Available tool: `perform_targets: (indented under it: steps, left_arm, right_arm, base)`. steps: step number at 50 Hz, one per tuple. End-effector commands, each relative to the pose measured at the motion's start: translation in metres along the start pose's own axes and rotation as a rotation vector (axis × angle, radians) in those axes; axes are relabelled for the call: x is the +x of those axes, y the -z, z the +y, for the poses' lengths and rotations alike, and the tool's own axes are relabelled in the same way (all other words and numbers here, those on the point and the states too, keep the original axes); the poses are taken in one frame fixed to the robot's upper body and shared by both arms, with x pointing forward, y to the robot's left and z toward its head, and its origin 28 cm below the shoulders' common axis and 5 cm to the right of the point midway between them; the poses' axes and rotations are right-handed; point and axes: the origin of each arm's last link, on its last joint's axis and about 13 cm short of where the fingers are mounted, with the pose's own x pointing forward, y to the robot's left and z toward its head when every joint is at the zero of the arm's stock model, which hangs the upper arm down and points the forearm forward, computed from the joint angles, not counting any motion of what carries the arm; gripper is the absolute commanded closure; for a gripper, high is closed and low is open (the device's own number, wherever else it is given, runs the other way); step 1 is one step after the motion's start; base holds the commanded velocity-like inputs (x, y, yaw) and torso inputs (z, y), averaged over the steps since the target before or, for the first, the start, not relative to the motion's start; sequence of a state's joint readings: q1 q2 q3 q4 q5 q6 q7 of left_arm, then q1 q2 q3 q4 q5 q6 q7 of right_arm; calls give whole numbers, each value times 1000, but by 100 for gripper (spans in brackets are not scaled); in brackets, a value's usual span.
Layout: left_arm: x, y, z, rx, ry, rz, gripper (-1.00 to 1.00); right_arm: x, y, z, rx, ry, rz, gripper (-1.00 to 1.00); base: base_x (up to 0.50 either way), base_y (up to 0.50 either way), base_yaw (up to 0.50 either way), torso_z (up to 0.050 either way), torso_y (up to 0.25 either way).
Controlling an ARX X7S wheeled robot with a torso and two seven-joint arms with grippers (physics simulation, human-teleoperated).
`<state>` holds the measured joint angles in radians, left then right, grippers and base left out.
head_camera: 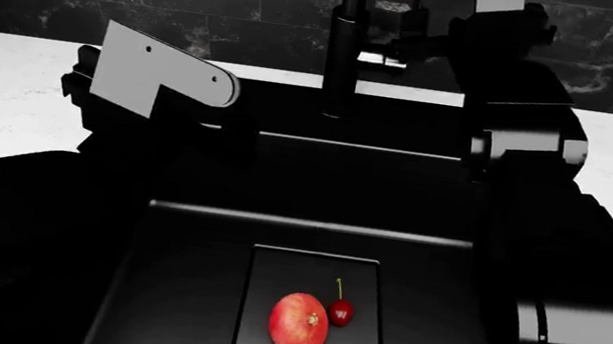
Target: Pick up the fruits and vegetables and place them in the sink. Turn on the sink faucet to wash them. Then turn the sink off and put them in the tray.
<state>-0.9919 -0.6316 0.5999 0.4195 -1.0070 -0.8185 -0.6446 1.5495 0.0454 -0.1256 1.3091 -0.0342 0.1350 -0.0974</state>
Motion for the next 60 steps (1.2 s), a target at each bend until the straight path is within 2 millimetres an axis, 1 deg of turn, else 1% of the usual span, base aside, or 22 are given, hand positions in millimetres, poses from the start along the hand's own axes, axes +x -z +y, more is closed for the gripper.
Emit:
perform_targets:
  steps: [1, 7, 13, 22, 27, 31, 39, 46, 53, 60]
  left_arm:
    - [0, 0, 0, 0, 2, 0, -100]
    - [1, 2, -1, 1, 5, 4, -100]
    - [1, 3, -1, -1, 5, 6, -100]
    - [1, 4, -5, 3, 14, 12, -100]
    - [1, 4, -6, 9, 22, 18, -100]
    - [-1, 3, -8, 31, 59, 39, -100]
    - [-5, -1, -13, 63, 176, 100, -100]
    - [-9, -3, -14, 67, 277, 164, -100]
    - [-16, -9, -21, 70, 436, 248, -100]
    - [-20, -15, -27, 43, 623, 294, -100]
  right_arm:
    - [1, -5, 11, 28, -79, -17, -100]
    - [2, -10, 8, 28, -69, -42, -100]
    - [2, -24, -8, 12, -12, -105, -100]
    - [-2, -52, -31, -16, 20, -167, -100]
    - [-26, -63, -40, -40, 17, -155, -100]
    - [-40, -69, -45, -55, 10, -145, -100]
    - [-55, -79, -50, -89, -34, -129, -100]
    - [-71, -80, -59, -103, -56, -81, -100]
    - [-90, -86, -71, -118, -65, -24, -100]
    - [-100, -91, -78, -124, -49, -26, -100]
  base:
    - [0, 0, 0, 0, 0]
    - [0, 0, 0, 0, 0]
    - [0, 0, 0, 0, 0]
    - [0, 0, 0, 0, 0]
    - [0, 0, 0, 0, 0]
    - [0, 0, 0, 0, 0]
    - [0, 0, 0, 0, 0]
    - [0, 0, 0, 0, 0]
    - [0, 0, 0, 0, 0]
    - [0, 0, 0, 0, 0]
